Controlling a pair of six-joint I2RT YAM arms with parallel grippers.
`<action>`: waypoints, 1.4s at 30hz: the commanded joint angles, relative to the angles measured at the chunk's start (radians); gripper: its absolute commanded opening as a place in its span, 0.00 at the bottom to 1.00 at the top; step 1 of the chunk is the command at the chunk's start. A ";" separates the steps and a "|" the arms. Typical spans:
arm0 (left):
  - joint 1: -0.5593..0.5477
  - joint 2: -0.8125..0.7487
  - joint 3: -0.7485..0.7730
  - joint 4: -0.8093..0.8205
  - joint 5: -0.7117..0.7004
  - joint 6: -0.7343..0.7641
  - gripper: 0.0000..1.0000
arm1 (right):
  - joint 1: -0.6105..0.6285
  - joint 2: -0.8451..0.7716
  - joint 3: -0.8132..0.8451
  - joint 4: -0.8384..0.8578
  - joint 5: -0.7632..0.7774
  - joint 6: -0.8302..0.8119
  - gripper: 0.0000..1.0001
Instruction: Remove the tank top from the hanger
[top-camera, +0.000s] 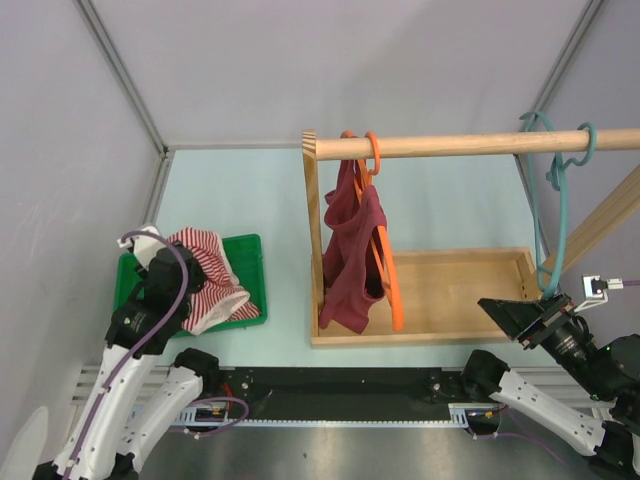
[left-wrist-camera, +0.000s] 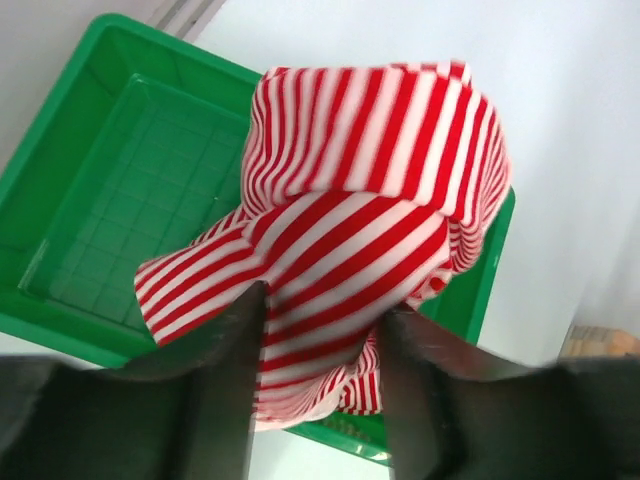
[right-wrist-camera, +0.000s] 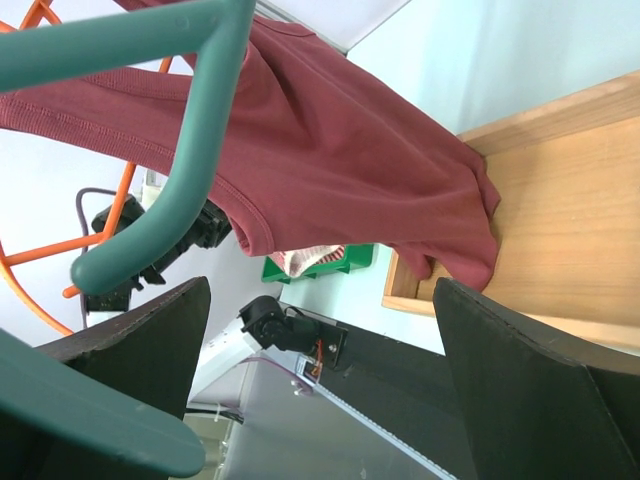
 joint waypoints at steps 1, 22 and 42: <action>0.008 -0.065 0.023 -0.017 -0.031 -0.064 0.82 | 0.005 -0.003 -0.002 0.042 0.012 0.019 0.99; 0.006 -0.058 0.232 0.710 1.355 0.076 0.90 | 0.016 0.005 -0.020 0.056 0.006 0.019 0.99; -0.714 0.286 0.462 0.814 1.056 0.151 0.80 | 0.028 0.046 -0.040 0.172 -0.055 -0.042 0.99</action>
